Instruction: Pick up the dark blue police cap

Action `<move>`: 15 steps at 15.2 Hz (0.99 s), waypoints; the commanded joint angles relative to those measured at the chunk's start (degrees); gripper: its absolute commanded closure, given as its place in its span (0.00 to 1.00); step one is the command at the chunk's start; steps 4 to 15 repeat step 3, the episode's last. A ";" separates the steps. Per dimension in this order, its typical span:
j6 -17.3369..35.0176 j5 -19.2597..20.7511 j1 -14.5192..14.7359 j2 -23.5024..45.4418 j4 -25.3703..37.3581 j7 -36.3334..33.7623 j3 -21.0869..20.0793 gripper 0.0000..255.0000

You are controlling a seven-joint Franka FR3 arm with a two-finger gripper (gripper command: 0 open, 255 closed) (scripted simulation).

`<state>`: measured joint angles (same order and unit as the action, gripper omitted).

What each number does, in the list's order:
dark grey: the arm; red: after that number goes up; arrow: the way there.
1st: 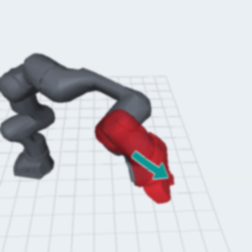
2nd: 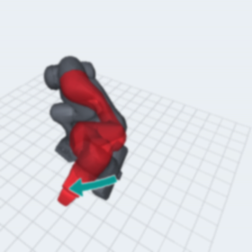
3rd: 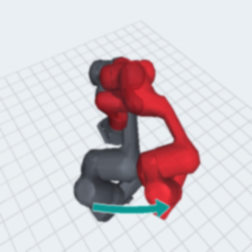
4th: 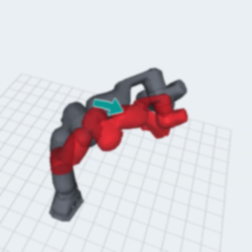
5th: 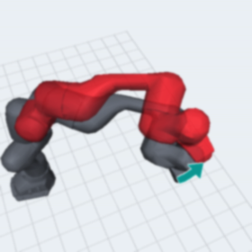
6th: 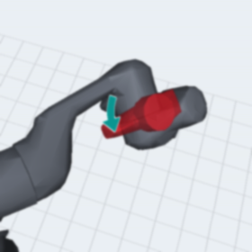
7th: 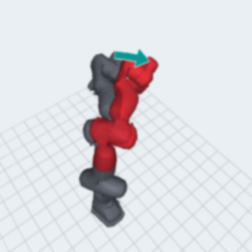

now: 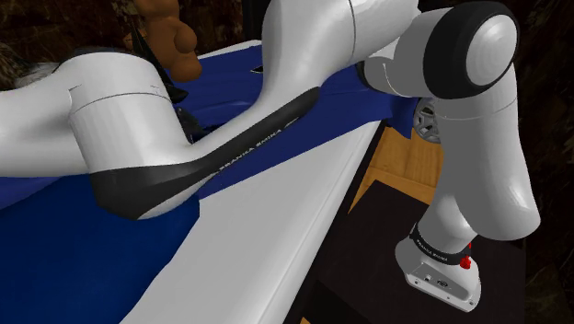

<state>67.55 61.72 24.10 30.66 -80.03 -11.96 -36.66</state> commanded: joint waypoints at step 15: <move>-1.02 0.22 0.40 -0.26 1.33 1.11 -0.01 1.00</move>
